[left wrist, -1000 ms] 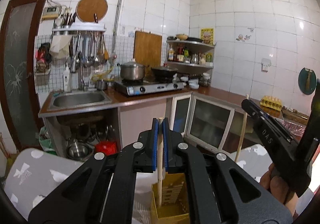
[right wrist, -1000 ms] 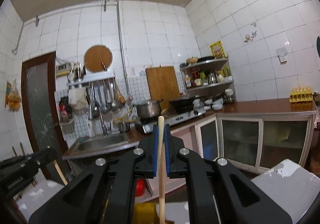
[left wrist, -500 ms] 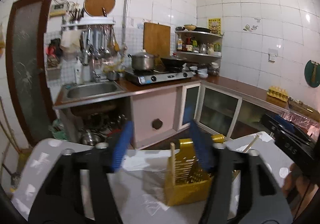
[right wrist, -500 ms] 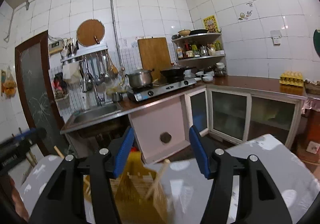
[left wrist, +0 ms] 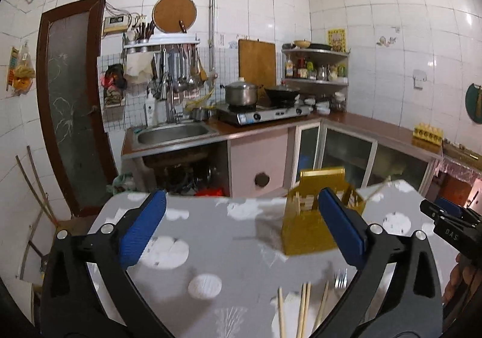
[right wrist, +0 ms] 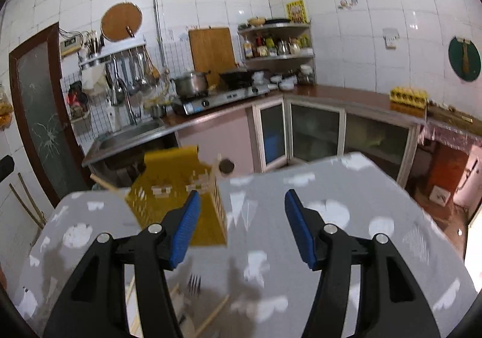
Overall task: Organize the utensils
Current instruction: 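Move both tools back down toward the remaining utensils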
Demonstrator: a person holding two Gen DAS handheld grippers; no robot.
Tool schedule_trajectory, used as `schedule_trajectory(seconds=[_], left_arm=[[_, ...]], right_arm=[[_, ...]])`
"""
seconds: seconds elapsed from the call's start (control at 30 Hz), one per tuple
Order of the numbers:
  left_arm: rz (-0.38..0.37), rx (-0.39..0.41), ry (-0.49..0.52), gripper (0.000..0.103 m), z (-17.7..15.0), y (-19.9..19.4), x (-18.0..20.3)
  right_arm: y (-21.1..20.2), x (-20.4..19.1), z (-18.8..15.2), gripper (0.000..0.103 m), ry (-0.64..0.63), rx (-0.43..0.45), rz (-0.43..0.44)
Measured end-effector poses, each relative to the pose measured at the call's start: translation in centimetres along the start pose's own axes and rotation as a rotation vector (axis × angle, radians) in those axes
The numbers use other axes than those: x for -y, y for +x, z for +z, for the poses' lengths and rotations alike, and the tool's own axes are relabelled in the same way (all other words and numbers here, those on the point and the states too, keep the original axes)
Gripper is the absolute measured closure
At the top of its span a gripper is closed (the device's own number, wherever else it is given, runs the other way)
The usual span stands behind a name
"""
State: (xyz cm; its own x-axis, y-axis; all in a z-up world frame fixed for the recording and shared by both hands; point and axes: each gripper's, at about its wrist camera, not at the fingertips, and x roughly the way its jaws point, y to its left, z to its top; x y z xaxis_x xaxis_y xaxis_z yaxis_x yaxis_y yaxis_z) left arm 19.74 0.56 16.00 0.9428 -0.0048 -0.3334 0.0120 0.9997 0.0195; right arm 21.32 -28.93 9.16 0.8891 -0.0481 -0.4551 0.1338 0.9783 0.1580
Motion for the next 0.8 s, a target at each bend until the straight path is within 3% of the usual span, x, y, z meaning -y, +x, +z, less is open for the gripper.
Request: schedule_trajectory(seconds=[0.3,0.63,0.8], left_arm=[[0.001,-0.157,-0.048,0.005,-6.2,2.1,-2.3],[0.004,-0.302,-0.027,0.005,-12.1,6.0,-1.8],[0.005,-0.349,-0.036,0.005,-13.6,7.6,-1.3]], right_arm=[[1.0,-1.3,-7.2,0.045,-0.056,-0.143,-0.075],[3.5,-2.1,-13.1,0.046,-0.044,-0.309,-0.117],[4.7,-3.2,-14.2,0.061,-0.05,-0.391,-0.123]])
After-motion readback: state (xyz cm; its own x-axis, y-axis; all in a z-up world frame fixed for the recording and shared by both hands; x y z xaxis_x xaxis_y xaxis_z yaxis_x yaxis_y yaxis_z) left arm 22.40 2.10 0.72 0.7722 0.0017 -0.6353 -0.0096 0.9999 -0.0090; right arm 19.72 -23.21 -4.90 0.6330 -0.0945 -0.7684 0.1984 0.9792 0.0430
